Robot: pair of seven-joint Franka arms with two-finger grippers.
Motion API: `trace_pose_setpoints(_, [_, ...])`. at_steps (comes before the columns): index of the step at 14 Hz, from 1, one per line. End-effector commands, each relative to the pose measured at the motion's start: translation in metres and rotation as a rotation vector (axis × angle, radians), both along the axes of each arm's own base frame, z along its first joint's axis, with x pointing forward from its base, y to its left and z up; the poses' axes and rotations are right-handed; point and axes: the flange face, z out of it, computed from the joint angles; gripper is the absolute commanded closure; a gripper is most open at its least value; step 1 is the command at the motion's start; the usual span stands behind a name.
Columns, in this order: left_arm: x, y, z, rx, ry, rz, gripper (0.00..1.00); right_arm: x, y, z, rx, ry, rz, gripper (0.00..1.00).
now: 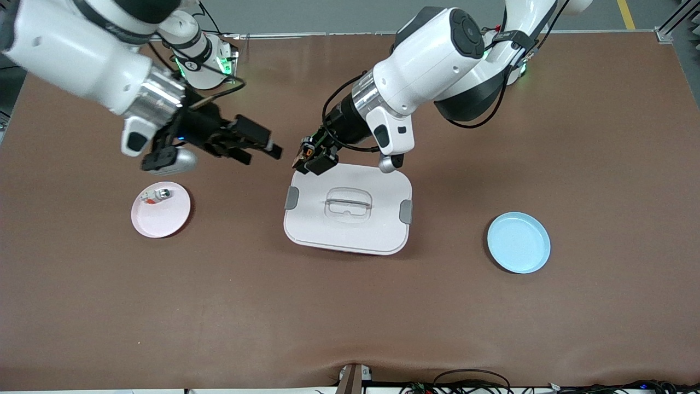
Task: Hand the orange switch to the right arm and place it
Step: 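Carry the switch over the box while the right gripper rises toward it, then bring the right gripper around the switch held by the left gripper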
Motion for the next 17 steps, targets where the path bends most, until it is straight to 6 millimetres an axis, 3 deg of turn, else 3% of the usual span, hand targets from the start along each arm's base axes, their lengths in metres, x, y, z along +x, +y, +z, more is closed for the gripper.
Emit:
trace_pose_setpoints(1, [0.000,-0.004,0.005,-0.001,-0.011,0.016,0.76,0.000,0.007,0.001,0.086,-0.025,0.001,0.00])
trace_pose_setpoints(7, [0.001,-0.004,0.006,-0.004,-0.016,0.018,0.75,0.007,0.002,-0.009,0.165,-0.145,0.120,0.00])
trace_pose_setpoints(15, [0.002,-0.001,0.009,-0.005,-0.021,0.022,0.74,0.009,-0.004,-0.058,0.206,-0.214,0.129,0.00])
trace_pose_setpoints(17, [0.002,-0.001,0.009,-0.005,-0.021,0.022,0.74,0.006,-0.002,-0.063,0.202,-0.210,0.126,0.00])
